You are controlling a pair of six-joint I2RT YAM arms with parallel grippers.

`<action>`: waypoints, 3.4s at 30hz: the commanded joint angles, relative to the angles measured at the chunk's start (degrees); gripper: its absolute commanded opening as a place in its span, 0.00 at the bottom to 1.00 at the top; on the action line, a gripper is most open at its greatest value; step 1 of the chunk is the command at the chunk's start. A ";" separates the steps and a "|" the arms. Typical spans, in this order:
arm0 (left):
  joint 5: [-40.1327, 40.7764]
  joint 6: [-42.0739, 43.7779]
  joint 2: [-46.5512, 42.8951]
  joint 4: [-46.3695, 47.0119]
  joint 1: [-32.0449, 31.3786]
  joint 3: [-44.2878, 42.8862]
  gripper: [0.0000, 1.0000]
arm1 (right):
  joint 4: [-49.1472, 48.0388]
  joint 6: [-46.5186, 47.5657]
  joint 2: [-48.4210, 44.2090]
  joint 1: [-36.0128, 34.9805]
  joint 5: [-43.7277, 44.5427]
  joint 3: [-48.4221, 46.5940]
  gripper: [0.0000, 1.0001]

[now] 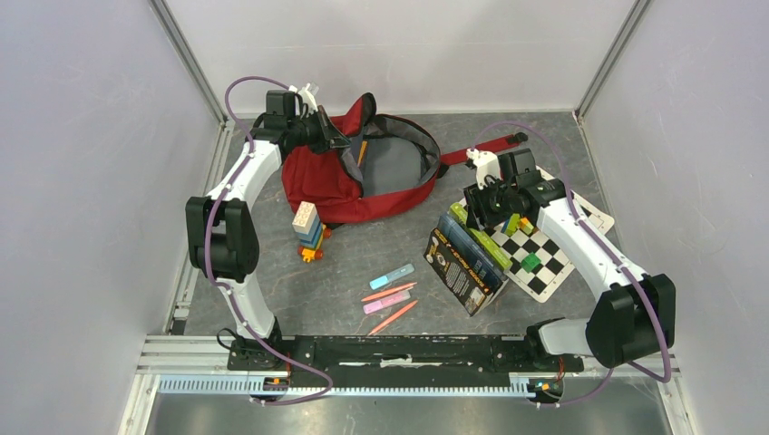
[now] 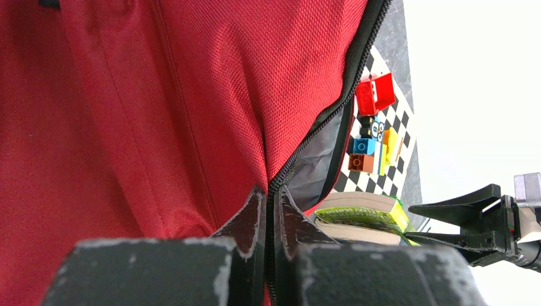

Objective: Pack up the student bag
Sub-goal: Pick up the book from the center of the board, then place the book in the student bag.

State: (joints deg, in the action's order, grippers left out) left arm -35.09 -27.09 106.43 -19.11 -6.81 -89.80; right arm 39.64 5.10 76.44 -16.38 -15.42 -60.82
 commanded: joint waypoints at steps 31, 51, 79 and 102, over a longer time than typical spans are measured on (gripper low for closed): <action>-1.12 -0.69 -3.51 3.65 0.39 0.68 0.02 | -2.01 -1.44 -0.98 -1.81 9.17 1.75 0.00; -2.23 0.50 -4.36 3.57 0.37 -0.38 0.02 | -18.64 -16.03 0.39 -2.03 30.11 -20.70 0.00; -2.99 0.01 -5.13 2.88 0.52 -2.03 0.02 | -46.23 -57.94 38.53 -14.40 20.86 -37.49 0.00; -2.88 0.28 -4.16 1.80 0.78 -5.46 0.02 | -43.58 -68.72 55.45 -15.45 19.37 -42.68 0.00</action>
State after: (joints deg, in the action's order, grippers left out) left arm -36.38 -27.11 103.98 -19.38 -6.44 -92.14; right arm -3.16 -62.72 131.70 -31.42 2.61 -101.54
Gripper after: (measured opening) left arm 0.050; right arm 0.316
